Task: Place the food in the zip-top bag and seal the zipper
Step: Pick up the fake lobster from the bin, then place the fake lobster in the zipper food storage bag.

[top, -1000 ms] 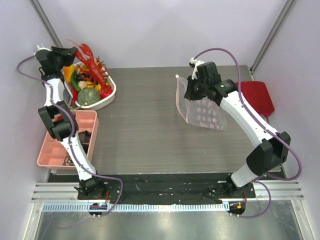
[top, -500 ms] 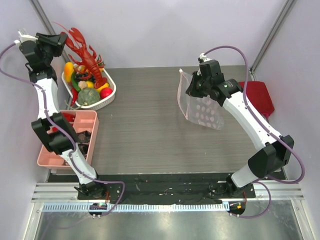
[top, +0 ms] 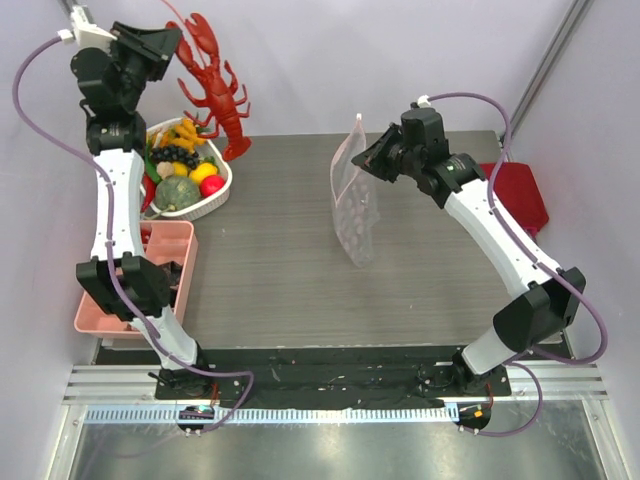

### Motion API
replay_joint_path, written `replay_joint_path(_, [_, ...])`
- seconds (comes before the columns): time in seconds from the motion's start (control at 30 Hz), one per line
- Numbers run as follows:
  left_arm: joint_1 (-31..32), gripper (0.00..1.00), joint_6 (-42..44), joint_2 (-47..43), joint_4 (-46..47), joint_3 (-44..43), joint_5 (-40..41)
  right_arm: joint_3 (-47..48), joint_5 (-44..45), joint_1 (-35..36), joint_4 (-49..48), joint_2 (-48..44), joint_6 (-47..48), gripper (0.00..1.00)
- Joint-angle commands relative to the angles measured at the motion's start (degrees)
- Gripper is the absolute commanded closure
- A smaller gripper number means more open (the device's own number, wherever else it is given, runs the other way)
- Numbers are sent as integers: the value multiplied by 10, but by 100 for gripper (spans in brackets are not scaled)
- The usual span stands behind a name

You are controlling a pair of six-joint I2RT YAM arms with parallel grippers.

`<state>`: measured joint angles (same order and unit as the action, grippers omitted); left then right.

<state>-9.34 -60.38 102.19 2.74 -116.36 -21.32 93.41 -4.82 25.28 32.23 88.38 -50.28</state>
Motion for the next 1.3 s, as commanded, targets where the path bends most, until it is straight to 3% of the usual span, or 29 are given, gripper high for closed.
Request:
replay_joint_path(0.0, [50, 100, 50, -49, -17, -22, 37, -9, -17, 1, -57, 31, -109, 99])
replay_joint_path(0.6, [281, 100, 163, -22, -40, -132, 175, 22, -1, 11, -61, 59, -157, 99])
replay_joint_path(0.77, [309, 100, 176, -12, -41, -144, 199, 26, -10, 12, -70, 59, -158, 99])
replay_joint_path(1.03, [351, 100, 196, -25, -30, -70, 231, 21, -16, 11, -77, 53, -168, 99])
replay_joint_path(1.27, [376, 100, 233, -12, -30, -63, 269, 16, -31, 11, -88, 51, -177, 99])
